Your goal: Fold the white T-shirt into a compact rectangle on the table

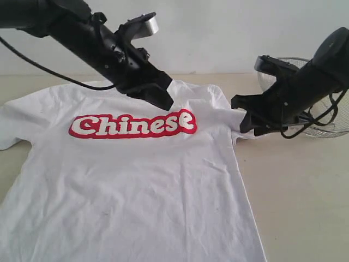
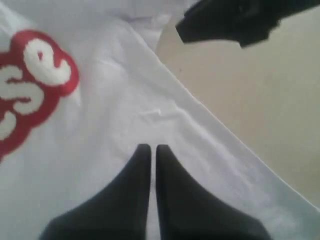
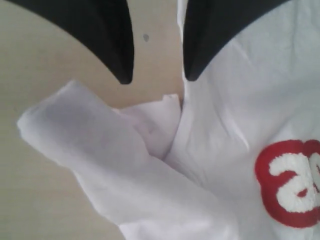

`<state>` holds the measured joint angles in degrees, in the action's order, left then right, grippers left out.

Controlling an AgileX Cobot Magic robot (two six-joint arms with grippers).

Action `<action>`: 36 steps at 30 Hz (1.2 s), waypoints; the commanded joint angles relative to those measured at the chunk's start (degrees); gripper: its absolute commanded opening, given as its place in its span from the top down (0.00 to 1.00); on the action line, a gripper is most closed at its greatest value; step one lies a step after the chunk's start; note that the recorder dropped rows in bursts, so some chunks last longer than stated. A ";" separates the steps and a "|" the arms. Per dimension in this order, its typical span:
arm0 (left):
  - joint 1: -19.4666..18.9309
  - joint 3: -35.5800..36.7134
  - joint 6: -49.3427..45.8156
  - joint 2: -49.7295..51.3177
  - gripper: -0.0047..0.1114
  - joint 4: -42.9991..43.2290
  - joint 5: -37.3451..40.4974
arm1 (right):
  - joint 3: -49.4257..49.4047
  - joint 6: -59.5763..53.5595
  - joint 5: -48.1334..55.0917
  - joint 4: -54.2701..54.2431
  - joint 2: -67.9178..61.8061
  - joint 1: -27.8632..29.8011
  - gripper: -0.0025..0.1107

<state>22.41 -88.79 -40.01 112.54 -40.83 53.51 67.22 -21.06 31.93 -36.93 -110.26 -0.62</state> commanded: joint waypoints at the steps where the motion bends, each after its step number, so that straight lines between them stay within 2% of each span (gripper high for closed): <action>1: -0.11 -9.96 -4.66 10.13 0.92 -0.44 1.30 | -7.82 -1.08 -4.68 -4.25 3.32 0.06 0.76; 5: -0.25 -23.37 -4.55 19.21 0.92 -1.56 0.81 | -11.26 -3.60 -7.32 -10.07 4.42 0.06 0.76; 7: -0.55 -30.62 -3.82 25.10 0.92 -1.36 1.17 | -11.26 -10.68 -10.69 -18.93 4.34 -0.07 0.76; 9: -1.23 -33.99 -2.21 28.14 0.92 -1.36 2.73 | -11.14 -15.14 -14.17 -25.33 4.34 -0.07 0.76; 13: -1.33 -35.23 -0.92 29.95 0.92 -0.94 3.40 | -9.52 -26.71 -16.35 -35.24 1.76 -2.77 0.76; 15: -1.33 -35.23 -0.68 30.03 0.92 0.57 3.68 | -7.17 -28.67 -17.33 -35.34 -0.48 -5.50 0.76; 19: -1.33 -35.23 0.25 30.03 0.92 1.96 4.81 | -5.07 -29.88 -19.07 -35.19 -3.24 -7.25 0.76; 36: -1.33 -35.23 0.62 30.03 0.92 2.30 8.24 | -4.83 -33.28 -23.99 -34.85 -7.14 -7.25 0.76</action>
<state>21.13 -123.74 -39.75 142.85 -38.42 60.82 62.13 -53.67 8.25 -72.15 -116.72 -7.96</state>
